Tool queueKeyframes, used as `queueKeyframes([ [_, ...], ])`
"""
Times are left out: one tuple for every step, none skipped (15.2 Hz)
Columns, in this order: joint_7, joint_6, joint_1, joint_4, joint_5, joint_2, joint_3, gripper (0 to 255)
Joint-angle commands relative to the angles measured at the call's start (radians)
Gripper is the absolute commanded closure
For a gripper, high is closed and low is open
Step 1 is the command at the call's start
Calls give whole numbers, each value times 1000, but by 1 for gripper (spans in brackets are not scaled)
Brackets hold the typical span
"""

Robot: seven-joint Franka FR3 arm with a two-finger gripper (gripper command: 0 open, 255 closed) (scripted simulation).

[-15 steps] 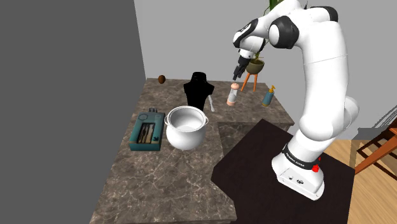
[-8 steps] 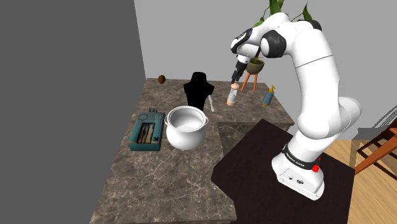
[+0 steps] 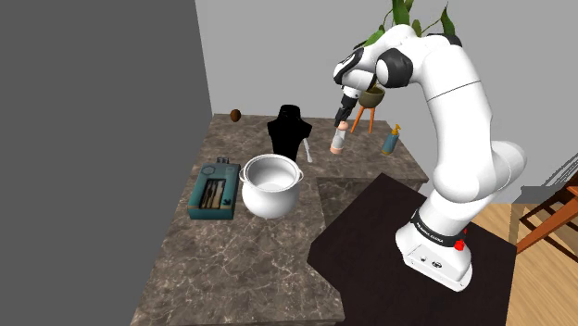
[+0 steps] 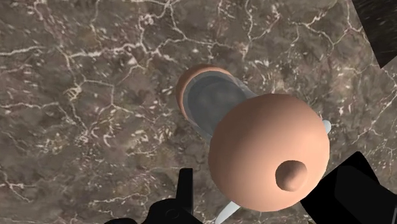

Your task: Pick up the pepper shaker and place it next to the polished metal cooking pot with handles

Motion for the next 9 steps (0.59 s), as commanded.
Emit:
queueKeyframes([
  [0, 0, 0, 0, 0, 1, 0, 0],
  [0, 0, 0, 0, 0, 1, 0, 0],
  [0, 0, 0, 0, 0, 1, 0, 0],
  [0, 0, 0, 0, 0, 0, 0, 0],
  [0, 0, 0, 0, 0, 0, 0, 255],
  [0, 0, 0, 0, 0, 0, 0, 255],
  [0, 0, 0, 0, 0, 0, 0, 255],
  [0, 0, 0, 0, 0, 0, 0, 255],
  [0, 0, 0, 0, 0, 0, 0, 255],
])
